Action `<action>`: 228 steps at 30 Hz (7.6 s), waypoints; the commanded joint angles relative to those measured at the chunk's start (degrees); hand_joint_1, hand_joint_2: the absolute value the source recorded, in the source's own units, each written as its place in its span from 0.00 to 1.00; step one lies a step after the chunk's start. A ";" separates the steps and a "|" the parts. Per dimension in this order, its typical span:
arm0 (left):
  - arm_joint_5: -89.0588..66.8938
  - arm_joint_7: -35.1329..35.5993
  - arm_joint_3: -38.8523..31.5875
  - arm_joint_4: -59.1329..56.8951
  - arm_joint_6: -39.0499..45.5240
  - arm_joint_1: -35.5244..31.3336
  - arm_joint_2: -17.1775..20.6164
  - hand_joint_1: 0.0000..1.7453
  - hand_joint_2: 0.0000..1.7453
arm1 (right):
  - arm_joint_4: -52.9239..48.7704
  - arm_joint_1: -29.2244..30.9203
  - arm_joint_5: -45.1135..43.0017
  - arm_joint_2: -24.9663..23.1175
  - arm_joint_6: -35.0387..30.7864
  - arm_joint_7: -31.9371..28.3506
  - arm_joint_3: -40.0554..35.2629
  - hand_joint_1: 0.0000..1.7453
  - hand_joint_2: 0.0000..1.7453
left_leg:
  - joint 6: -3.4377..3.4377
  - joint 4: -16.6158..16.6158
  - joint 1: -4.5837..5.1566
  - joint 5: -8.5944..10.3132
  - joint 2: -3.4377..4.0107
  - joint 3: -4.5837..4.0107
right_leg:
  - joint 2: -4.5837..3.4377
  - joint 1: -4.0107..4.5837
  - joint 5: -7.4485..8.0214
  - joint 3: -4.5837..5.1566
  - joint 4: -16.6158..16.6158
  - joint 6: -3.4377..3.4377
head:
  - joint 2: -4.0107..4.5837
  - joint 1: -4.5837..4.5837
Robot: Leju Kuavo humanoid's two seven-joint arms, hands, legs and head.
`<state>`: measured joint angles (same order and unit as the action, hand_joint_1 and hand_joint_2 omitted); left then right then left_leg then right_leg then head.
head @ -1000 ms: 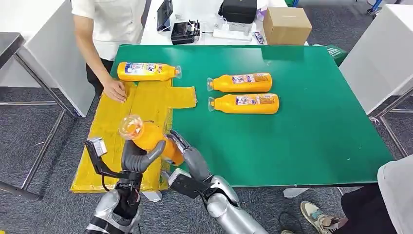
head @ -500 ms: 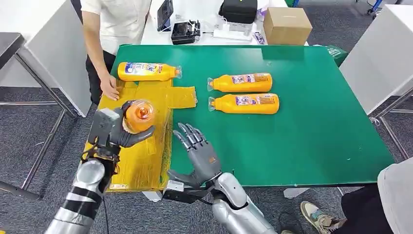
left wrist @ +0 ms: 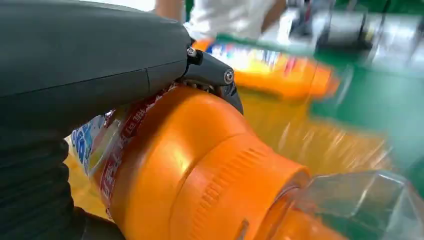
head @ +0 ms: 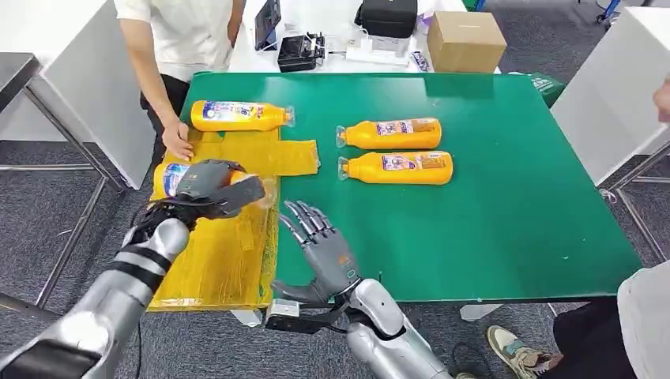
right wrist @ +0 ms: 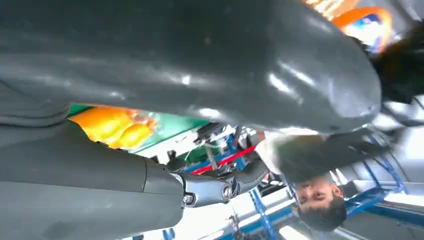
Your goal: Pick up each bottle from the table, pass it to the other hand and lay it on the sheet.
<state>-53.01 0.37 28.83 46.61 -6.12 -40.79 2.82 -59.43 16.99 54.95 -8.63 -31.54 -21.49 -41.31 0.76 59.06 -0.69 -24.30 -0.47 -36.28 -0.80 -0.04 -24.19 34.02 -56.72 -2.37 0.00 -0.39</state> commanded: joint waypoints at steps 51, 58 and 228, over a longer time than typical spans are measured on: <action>60.03 -10.31 -14.21 24.39 -0.79 25.73 -2.61 0.00 1.00 | -14.66 -10.88 -29.89 2.76 10.03 -15.05 1.62 0.00 0.00 | -0.06 -0.07 0.12 -0.16 0.22 0.16 | -0.11 -0.09 -0.11 -0.05 -0.08 0.04 | 0.00 0.00; 60.22 -10.25 -13.96 24.01 -0.58 25.27 -2.59 0.00 1.00 | -14.13 -10.68 -29.91 2.58 10.15 -15.03 1.85 0.00 0.00 | -0.06 -0.05 0.07 -0.09 0.05 0.12 | 0.06 -0.05 -0.11 -0.05 -0.09 0.07 | 0.00 0.00; 75.53 -14.60 -0.87 36.67 3.32 37.61 -11.19 0.00 1.00 | 7.10 3.62 -29.13 -1.55 30.87 -9.92 1.16 1.00 1.00 | 0.04 -0.02 0.09 0.23 0.02 -0.19 | 0.07 -0.04 0.18 0.23 -0.06 -0.02 | 0.00 0.00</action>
<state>24.04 -12.74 27.95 82.34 -5.44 -0.72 -6.76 -51.87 20.94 26.60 -11.72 -0.48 -32.46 -34.45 0.81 59.05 -0.63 -23.97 -0.40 -36.72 -0.90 -0.08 -23.88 34.51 -56.75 -2.44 0.00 -0.39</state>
